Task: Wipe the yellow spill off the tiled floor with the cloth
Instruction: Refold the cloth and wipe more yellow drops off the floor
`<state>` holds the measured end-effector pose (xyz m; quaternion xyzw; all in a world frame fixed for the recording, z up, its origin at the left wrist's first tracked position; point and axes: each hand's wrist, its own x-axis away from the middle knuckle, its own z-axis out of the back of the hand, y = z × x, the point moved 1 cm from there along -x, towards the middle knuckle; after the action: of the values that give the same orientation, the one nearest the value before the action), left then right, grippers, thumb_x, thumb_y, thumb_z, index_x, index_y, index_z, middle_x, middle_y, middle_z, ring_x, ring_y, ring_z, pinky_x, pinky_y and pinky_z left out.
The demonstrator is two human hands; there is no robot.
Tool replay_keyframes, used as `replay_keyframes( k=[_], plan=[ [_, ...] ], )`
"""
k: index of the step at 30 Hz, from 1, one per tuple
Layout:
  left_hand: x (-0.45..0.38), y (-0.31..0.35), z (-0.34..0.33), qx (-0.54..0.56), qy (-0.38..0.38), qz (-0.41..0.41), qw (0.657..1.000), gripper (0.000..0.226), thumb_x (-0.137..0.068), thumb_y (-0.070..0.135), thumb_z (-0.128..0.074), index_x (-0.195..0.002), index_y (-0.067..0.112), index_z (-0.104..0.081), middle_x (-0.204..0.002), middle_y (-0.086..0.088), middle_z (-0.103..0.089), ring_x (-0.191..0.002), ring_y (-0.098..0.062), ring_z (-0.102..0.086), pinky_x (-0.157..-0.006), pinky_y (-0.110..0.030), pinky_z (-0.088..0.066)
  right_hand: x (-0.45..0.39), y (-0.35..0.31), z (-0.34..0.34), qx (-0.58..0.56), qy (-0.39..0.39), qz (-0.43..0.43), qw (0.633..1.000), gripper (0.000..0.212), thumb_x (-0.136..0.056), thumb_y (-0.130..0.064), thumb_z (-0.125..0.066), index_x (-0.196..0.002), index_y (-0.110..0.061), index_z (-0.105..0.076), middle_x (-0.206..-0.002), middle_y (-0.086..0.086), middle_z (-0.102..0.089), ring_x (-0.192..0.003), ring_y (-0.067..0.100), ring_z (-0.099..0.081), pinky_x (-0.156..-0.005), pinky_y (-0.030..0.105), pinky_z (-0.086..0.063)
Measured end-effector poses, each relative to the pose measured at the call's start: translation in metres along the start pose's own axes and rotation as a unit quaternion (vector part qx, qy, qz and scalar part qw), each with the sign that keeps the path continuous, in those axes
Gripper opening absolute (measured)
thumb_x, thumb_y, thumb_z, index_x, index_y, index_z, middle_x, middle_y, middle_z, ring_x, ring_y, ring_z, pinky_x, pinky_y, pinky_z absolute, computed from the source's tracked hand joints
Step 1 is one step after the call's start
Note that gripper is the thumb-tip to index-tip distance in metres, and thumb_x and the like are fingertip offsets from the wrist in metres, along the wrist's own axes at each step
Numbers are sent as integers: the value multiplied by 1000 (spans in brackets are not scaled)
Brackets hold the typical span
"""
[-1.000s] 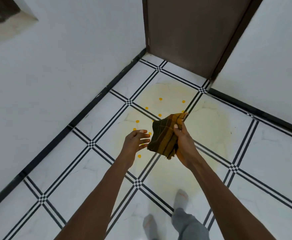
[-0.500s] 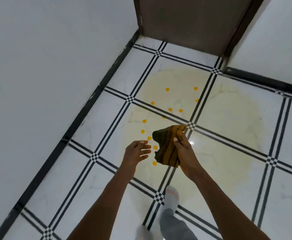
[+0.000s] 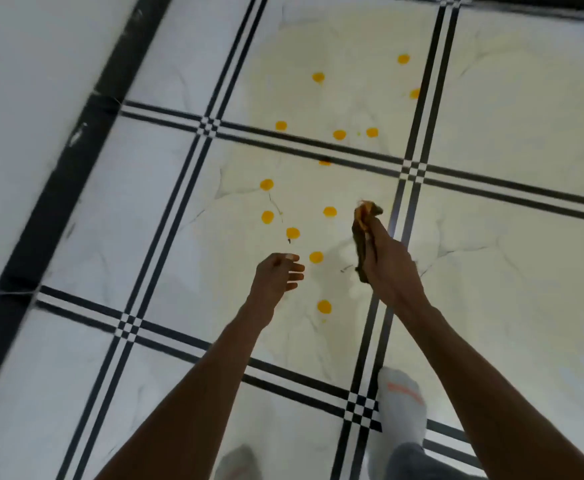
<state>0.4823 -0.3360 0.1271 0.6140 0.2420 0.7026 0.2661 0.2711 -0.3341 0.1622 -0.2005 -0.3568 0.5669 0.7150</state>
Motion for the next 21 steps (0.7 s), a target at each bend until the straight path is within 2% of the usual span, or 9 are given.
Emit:
replay_keyframes(
  k=[2, 5, 6, 8, 12, 14, 16, 19, 21],
  plan=[
    [-36, -21, 3, -18, 7, -19, 1000, 17, -105, 17, -53, -107, 11, -69, -95, -8, -75, -85, -20, -72, -77, -29, -55, -5, 9, -35, 94, -18, 39, 995, 51, -108, -9, -35, -156, -28, -38, -88, -1, -63, -70, 21, -61, -58, 36, -45],
    [-83, -42, 2, -9, 19, -37, 999, 20, -105, 18, -52, -112, 8, -69, -99, -11, -76, -86, -21, -72, -81, -32, -57, 10, 23, -102, 156, -104, 45, 981, 38, -106, -13, -44, -143, -21, -52, -124, 3, -68, -97, 22, -68, -76, 37, -56],
    [-93, -46, 0, -7, 20, -44, 999, 21, -105, 18, -53, -114, 8, -68, -100, -12, -77, -88, -22, -73, -82, -33, -58, 20, 28, -121, 165, -138, 29, 976, 29, -108, -20, -46, -134, -20, -58, -124, 3, -69, -98, 20, -69, -80, 33, -58],
    [-111, -51, -2, -9, 25, -70, 997, 22, -105, 19, -53, -117, 8, -68, -100, -9, -77, -90, -21, -74, -84, -34, -58, 32, 38, -148, 173, -175, 12, 969, 24, -109, -31, -48, -119, -21, -68, -110, -1, -73, -89, 16, -69, -76, 26, -54],
    [-137, -56, -5, 3, 41, -127, 991, 21, -106, 19, -52, -115, 9, -68, -94, -4, -76, -83, -16, -73, -77, -29, -56, 12, 63, -169, 202, -104, 29, 973, 27, -109, -34, -49, -109, -18, -70, -98, 0, -73, -80, 17, -69, -73, 24, -55],
    [-146, -56, -6, 3, 39, -149, 988, 21, -107, 19, -51, -116, 9, -68, -93, -3, -75, -82, -14, -72, -76, -28, -55, -11, 73, -172, 202, -43, 41, 978, 28, -109, -31, -47, -108, -16, -71, -96, 0, -72, -78, 17, -66, -59, 18, -40],
    [-150, -57, -6, -9, 37, -160, 986, 22, -107, 21, -51, -117, 9, -68, -94, -1, -75, -83, -13, -72, -77, -28, -56, -27, 79, -172, 201, -4, 58, 978, 28, -109, -30, -48, -110, -15, -71, -101, 1, -69, -88, 18, -64, -59, 19, -36],
    [-144, -62, 3, -32, 39, -157, 986, 22, -106, 22, -52, -116, 9, -67, -93, -1, -75, -83, -14, -73, -76, -27, -56, -31, 87, -176, 209, -35, 80, 974, 32, -107, -32, -52, -131, -15, -66, -127, 5, -61, -117, 22, -54, -84, 31, -52],
    [-139, -69, 12, -52, 44, -139, 988, 21, -106, 21, -52, -115, 10, -68, -94, -3, -76, -84, -17, -73, -76, -27, -57, -22, 90, -179, 218, -62, 83, 970, 40, -106, -33, -54, -143, -16, -58, -141, 8, -53, -130, 26, -46, -102, 41, -52]
  ],
)
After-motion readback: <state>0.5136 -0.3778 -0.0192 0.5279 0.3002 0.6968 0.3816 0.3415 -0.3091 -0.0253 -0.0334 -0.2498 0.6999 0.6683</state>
